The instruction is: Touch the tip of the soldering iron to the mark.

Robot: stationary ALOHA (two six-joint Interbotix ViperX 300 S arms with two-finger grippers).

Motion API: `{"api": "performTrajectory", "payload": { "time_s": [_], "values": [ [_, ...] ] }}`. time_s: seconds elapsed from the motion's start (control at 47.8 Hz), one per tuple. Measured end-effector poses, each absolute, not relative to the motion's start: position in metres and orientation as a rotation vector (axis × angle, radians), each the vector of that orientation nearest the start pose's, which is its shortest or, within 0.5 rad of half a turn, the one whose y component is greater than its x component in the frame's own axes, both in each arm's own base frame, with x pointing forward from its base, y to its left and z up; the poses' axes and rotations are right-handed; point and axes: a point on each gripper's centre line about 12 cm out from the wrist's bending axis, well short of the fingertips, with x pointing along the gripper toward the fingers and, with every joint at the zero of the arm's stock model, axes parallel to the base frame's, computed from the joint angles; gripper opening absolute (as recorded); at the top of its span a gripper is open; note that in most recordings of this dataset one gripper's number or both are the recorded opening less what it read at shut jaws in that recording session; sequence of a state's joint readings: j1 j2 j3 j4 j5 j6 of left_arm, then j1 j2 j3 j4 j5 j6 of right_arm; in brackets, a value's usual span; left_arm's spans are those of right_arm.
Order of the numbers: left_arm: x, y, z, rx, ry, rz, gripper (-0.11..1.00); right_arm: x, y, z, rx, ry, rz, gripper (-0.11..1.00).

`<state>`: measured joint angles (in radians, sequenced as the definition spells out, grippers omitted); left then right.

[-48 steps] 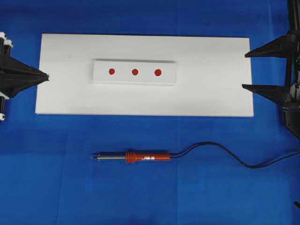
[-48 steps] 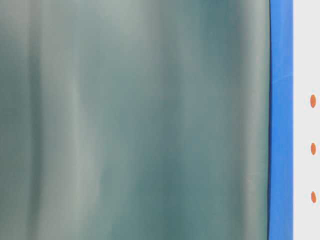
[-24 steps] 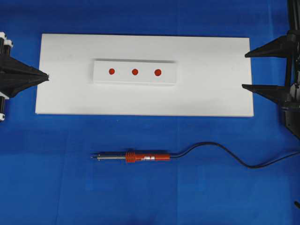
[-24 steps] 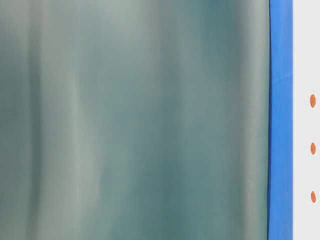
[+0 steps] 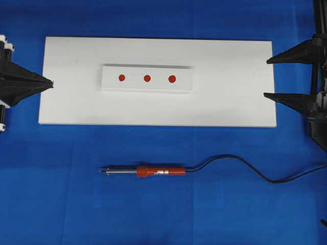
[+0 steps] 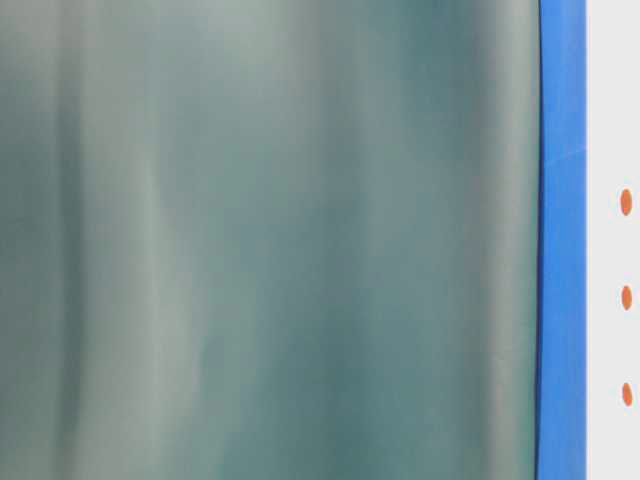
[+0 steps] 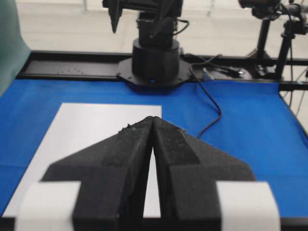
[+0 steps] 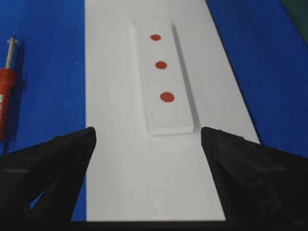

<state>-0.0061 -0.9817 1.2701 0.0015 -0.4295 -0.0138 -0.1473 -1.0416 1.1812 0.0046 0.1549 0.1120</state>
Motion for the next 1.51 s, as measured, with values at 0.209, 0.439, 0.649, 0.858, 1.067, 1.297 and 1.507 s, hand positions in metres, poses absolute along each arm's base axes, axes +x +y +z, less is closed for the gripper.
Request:
{"api": "performTrajectory", "payload": {
  "time_s": [0.209,0.439,0.649,0.858,1.067,1.297,1.507],
  "values": [
    [0.1881,-0.0012,0.2748,-0.013,-0.143,-0.008,0.02,0.1794,-0.0265,0.2538,0.137,0.285,-0.162,0.87],
    [0.1883,-0.0012,0.2747,-0.013,-0.143,-0.008,0.02,0.1794,-0.0265,0.2538,0.139,0.285,-0.162,0.87],
    [0.1883,-0.0012,0.2745,-0.014,-0.141,-0.008,0.02,0.1795,-0.0265,0.2534,0.137,0.288,-0.163,0.87],
    [0.1883,-0.0013,0.2745,-0.011,-0.141,-0.008,0.02,0.1796,-0.0248,0.2537,0.138,0.287,-0.153,0.87],
    [0.1883,-0.0013,0.2745,-0.011,-0.141,-0.008,0.02,0.1799,-0.024,0.2534,0.137,0.289,-0.149,0.87],
    [0.1883,-0.0013,0.2745,-0.013,-0.141,-0.008,0.02,0.1799,-0.0238,0.2534,0.137,0.289,-0.147,0.87],
    [0.1883,-0.0013,0.2745,-0.013,-0.141,-0.008,0.02,0.18,-0.0238,0.2536,0.137,0.288,-0.147,0.87]
  ]
}}
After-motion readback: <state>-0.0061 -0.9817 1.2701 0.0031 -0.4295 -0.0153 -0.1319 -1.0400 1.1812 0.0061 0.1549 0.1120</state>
